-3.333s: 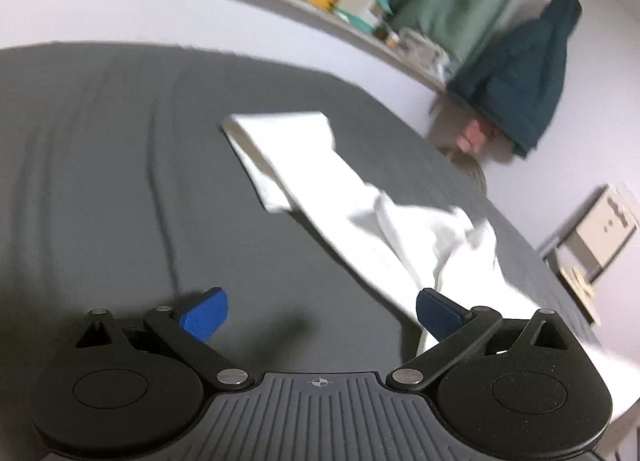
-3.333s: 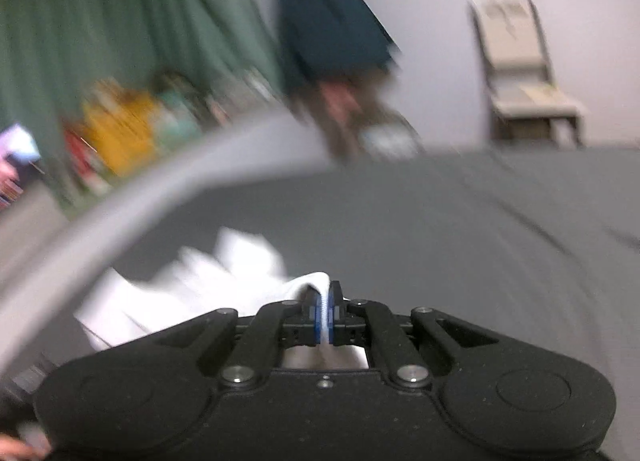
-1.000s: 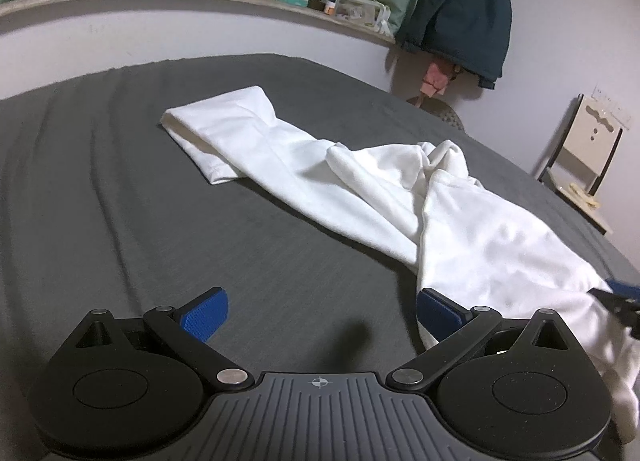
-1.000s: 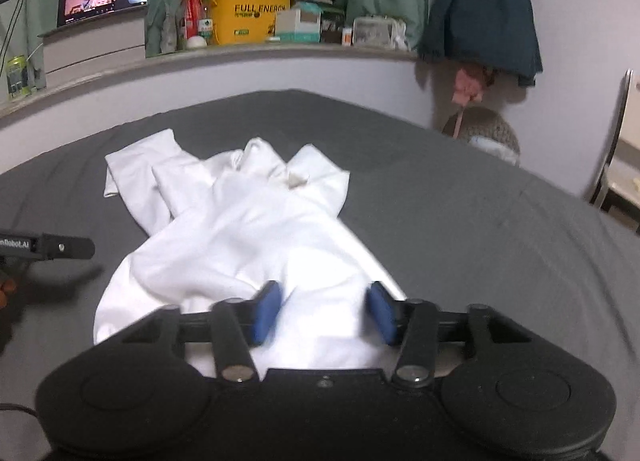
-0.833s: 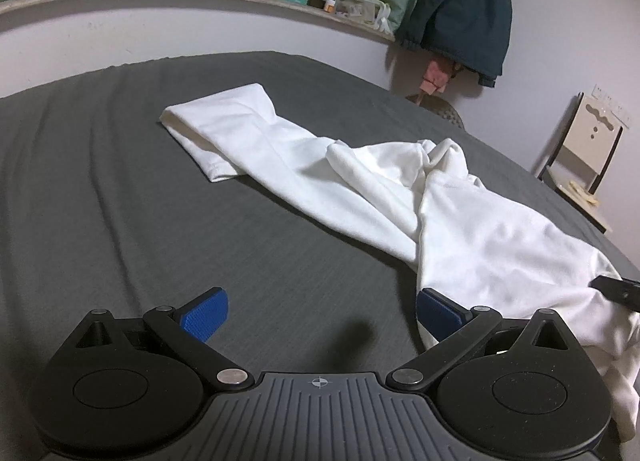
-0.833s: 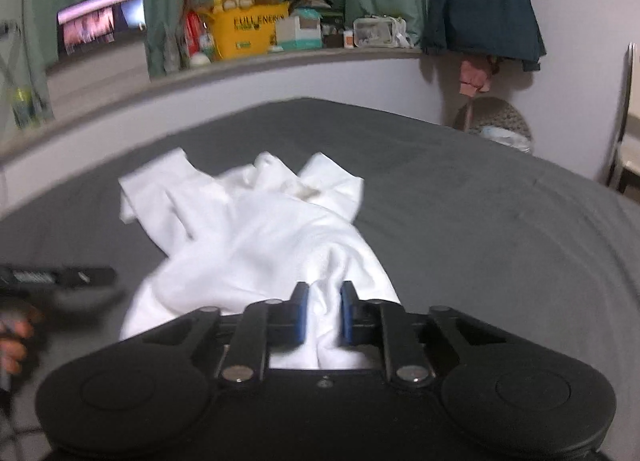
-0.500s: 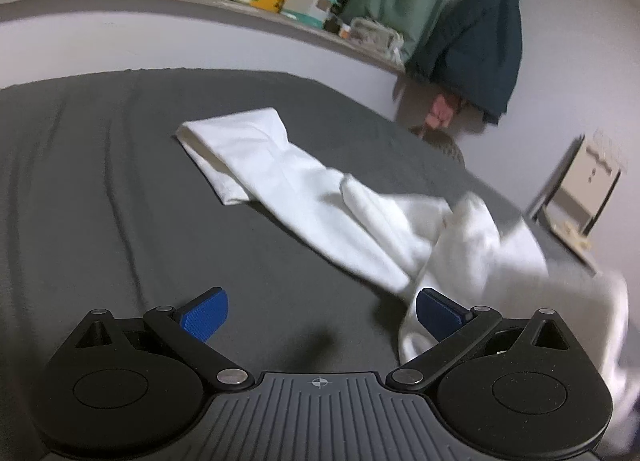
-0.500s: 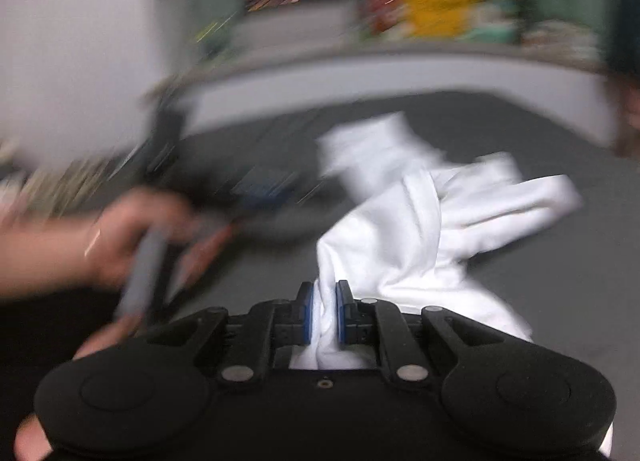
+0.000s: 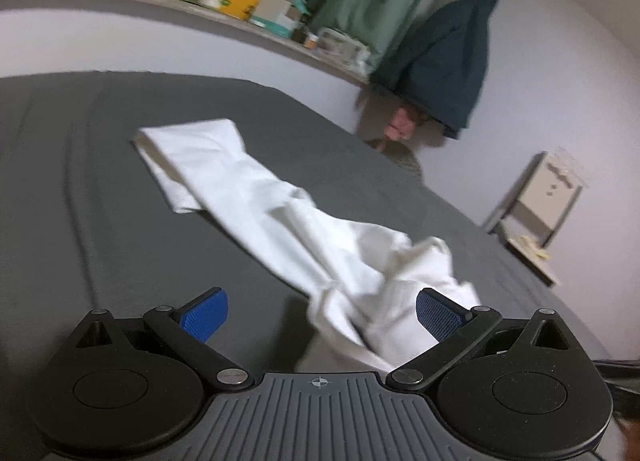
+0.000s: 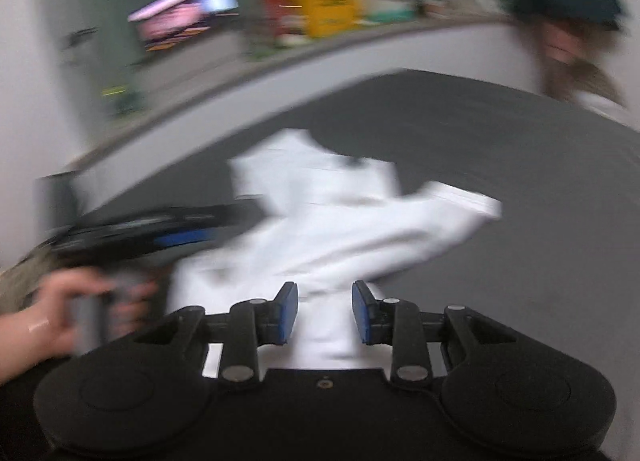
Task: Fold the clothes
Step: 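Grasp the shirt edge with the left gripper while the right gripper holds cloth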
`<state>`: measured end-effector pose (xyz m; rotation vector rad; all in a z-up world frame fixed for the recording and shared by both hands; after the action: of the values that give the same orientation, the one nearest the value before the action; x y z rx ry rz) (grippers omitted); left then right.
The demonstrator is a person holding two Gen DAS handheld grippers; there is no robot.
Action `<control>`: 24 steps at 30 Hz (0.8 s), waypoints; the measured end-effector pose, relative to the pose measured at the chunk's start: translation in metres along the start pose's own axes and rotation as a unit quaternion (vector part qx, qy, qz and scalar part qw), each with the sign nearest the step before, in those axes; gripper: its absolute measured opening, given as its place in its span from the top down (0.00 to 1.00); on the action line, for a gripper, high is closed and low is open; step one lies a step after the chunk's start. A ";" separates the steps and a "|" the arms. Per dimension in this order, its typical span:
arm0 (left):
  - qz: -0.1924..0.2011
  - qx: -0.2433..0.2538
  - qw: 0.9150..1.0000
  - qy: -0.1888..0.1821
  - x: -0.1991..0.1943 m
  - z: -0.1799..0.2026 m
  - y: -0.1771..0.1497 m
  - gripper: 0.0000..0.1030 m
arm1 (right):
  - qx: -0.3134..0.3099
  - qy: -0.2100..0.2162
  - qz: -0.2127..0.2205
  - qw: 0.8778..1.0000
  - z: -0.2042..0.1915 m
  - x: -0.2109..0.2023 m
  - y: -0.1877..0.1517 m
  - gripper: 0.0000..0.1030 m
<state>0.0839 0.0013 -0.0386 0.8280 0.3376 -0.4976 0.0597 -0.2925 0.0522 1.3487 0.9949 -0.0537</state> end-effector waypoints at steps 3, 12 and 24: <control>-0.051 0.011 0.998 -0.017 0.003 0.007 -0.010 0.00 | 0.096 0.037 0.012 0.995 0.025 0.016 -0.004 0.70; -0.096 -0.001 0.995 0.007 0.004 0.008 -0.025 0.65 | 0.228 0.130 0.028 0.965 0.013 0.074 -0.009 0.56; 0.031 0.042 0.999 0.015 -0.051 0.037 -0.006 0.96 | 0.279 0.096 0.213 0.931 0.041 0.023 -0.004 0.89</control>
<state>0.0412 -0.0161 0.0048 0.9264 0.3201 -0.4441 0.0950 -0.3160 0.0303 2.1070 0.8543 0.1372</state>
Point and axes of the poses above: each gripper's, at about its wrist camera, not at the fingertips, and x roughly the way its jaws point, z to its right, y to its top, the point moved 2 cm from there along x, roughly the way its jaws point, and after that the axes turned 15 degrees about -x, right-handed, at the moved point
